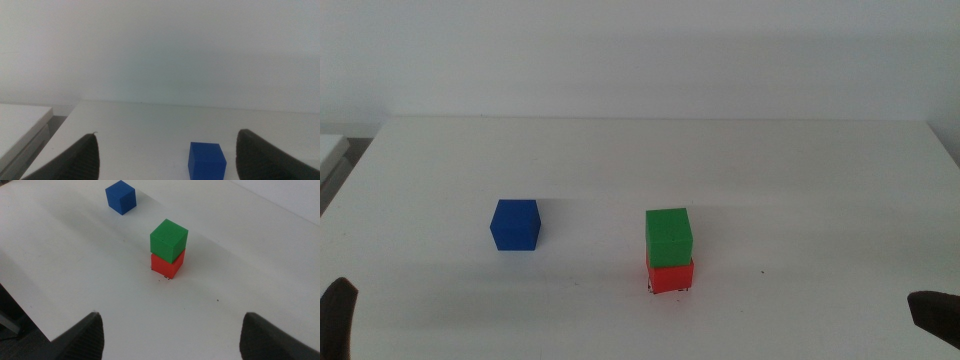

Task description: Stack red cubes first, then green, then blue cubes in a specific spot.

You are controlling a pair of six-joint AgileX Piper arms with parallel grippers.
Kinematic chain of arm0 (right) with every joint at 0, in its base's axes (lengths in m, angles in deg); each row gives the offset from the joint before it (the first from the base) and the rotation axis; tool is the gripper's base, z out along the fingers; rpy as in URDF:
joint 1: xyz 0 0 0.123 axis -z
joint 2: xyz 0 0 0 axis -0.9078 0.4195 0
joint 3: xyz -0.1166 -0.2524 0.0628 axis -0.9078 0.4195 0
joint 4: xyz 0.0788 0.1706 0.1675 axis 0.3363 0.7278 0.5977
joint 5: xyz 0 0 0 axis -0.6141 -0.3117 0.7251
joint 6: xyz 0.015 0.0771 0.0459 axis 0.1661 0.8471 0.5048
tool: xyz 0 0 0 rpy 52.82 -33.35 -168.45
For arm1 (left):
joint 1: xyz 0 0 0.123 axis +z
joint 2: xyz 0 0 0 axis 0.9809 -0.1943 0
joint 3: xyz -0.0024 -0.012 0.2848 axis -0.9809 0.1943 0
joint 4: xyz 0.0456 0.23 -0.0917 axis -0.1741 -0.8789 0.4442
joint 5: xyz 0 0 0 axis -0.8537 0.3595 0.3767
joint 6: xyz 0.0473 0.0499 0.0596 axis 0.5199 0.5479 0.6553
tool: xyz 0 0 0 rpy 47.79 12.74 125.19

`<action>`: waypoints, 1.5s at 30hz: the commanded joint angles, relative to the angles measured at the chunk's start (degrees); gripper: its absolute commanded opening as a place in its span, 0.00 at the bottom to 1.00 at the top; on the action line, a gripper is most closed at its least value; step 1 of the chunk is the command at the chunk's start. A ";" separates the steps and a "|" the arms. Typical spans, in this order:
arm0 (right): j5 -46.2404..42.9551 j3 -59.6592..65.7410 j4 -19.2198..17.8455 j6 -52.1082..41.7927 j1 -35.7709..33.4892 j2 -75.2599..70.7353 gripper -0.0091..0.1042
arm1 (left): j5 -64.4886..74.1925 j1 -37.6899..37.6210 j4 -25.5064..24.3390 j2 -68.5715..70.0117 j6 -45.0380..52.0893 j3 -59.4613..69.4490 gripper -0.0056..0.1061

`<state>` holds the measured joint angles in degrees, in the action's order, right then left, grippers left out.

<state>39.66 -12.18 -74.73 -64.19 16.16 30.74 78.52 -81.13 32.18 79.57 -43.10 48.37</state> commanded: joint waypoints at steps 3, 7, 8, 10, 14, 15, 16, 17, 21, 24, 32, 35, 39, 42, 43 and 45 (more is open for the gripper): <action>-0.41 0.21 -0.41 -0.38 -0.09 0.05 0.86 | -0.74 0.01 -0.35 0.19 0.00 0.01 0.89; -0.41 0.21 -0.41 -0.38 -0.09 0.05 0.86 | 13.62 0.15 2.30 -16.38 0.00 -20.24 0.89; -0.41 0.21 -0.41 -0.38 -0.09 0.05 0.86 | 19.09 0.15 2.73 -20.70 0.00 -26.64 0.89; -0.41 0.21 -0.41 -0.38 -0.09 0.05 0.86 | 30.29 0.15 2.89 -27.96 0.00 -37.48 0.89; -0.41 0.21 -0.41 -0.38 -0.09 0.05 0.86 | 50.13 0.15 2.63 -42.40 0.00 -56.36 0.89; -0.41 0.21 -0.41 -0.38 -0.09 0.05 0.86 | 53.43 0.15 2.62 -45.02 0.00 -59.15 0.89; -0.41 0.21 -0.41 -0.38 -0.09 0.05 0.86 | 56.74 0.15 2.62 -48.15 0.00 -62.04 0.89; -0.41 0.21 -0.41 -0.38 -0.09 0.05 0.86 | 59.33 0.15 2.62 -51.06 0.00 -64.44 0.89; -0.41 0.21 -0.41 -0.38 -0.09 0.05 0.86 | 61.55 0.05 2.74 -61.12 0.00 -68.79 0.89; -0.41 0.21 -0.41 -0.38 -0.09 0.05 0.86 | 57.71 -0.41 5.41 -67.92 0.36 -68.78 0.89; -0.41 0.21 -0.41 -0.38 -0.09 0.05 0.86 | 51.85 -5.67 4.54 -85.92 0.00 -75.15 0.89; -0.41 0.21 -0.41 -0.38 -0.09 0.05 0.86 | 52.91 -6.32 4.89 -92.97 0.00 -78.54 0.89; -0.41 0.21 -0.41 -0.38 -0.09 0.05 0.86 | 51.21 -6.32 5.58 -100.09 -0.47 -79.58 0.89; -0.41 0.21 -0.41 -0.38 -0.09 0.05 0.86 | 50.14 -6.32 5.19 -105.05 -0.60 -79.58 0.89; -0.41 0.21 -0.41 -0.38 -0.09 0.05 0.86 | 49.89 -6.32 5.19 -106.45 -0.45 -79.58 0.89; -0.41 0.21 -0.41 -0.38 -0.09 0.05 0.86 | 48.74 -6.32 5.19 -108.72 0.00 -79.58 0.89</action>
<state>39.66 -12.18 -74.73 -64.19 16.16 30.74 128.51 -87.25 37.34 -27.85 -43.10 -30.82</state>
